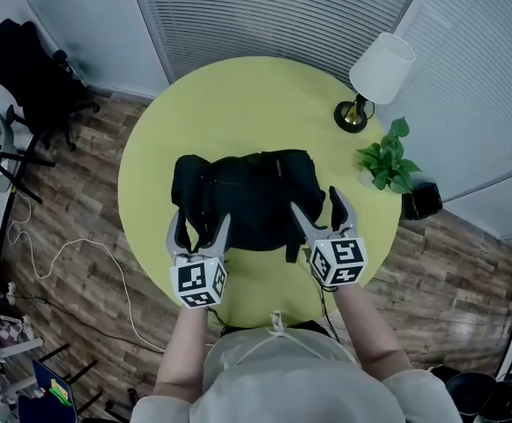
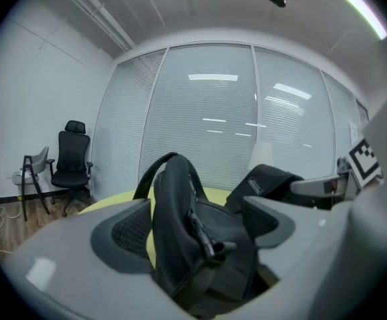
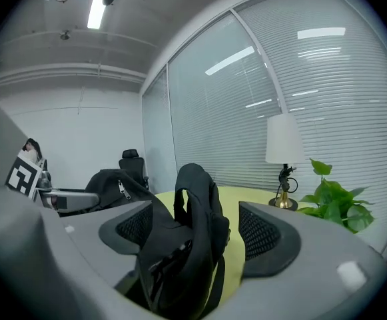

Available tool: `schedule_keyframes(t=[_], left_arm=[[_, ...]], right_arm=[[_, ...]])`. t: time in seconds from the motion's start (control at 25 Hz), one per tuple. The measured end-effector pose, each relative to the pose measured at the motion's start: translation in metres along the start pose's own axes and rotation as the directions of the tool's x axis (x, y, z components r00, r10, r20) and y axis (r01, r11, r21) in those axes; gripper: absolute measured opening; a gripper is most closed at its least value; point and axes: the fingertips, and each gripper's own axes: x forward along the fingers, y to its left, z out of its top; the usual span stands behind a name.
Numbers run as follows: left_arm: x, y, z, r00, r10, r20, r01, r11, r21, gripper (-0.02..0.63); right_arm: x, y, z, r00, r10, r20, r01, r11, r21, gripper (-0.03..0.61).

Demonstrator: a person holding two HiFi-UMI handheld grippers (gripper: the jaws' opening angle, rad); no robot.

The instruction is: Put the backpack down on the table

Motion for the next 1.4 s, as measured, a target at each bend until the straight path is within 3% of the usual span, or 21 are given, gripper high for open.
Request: schedule_keyframes(t=[0.2, 0.36, 0.56, 0.68, 1.0, 1.08, 1.4], left_arm=[[-0.042, -0.017, 0.005, 0.997, 0.072, 0.018, -0.072, 0.997, -0.012, 0.282], [-0.089, -0.039, 0.008, 0.994, 0.110, 0.014, -0.110, 0.993, -0.031, 0.156], [-0.148, -0.076, 0.007, 0.995, 0.095, 0.017, -0.094, 0.995, -0.033, 0.020], [-0.176, -0.099, 0.003, 0.997, 0.074, 0.024, -0.074, 0.997, 0.004, 0.008], [-0.224, -0.133, -0.011, 0.998, 0.056, -0.024, -0.057, 0.998, -0.017, 0.006], [-0.231, -0.137, -0.007, 0.999, 0.052, -0.010, -0.052, 0.998, -0.022, 0.006], [-0.251, -0.161, 0.020, 0.995, 0.021, 0.093, -0.028, 0.997, 0.077, 0.006]], right_arm=[[-0.042, 0.007, 0.005, 1.000, 0.010, 0.021, -0.010, 1.000, 0.009, 0.366], [-0.089, 0.019, 0.009, 0.998, 0.051, 0.040, -0.051, 0.999, 0.006, 0.179], [-0.145, 0.027, 0.000, 0.998, 0.065, 0.026, -0.065, 0.998, 0.004, 0.030], [-0.169, 0.026, -0.012, 0.999, 0.043, -0.018, -0.043, 0.999, 0.022, -0.002], [-0.221, 0.039, -0.014, 0.996, 0.093, -0.008, -0.093, 0.996, -0.018, -0.002], [-0.227, 0.043, -0.014, 0.995, 0.101, -0.017, -0.102, 0.994, -0.046, -0.002], [-0.243, 0.054, -0.011, 0.992, 0.125, -0.012, -0.126, 0.989, -0.078, -0.002]])
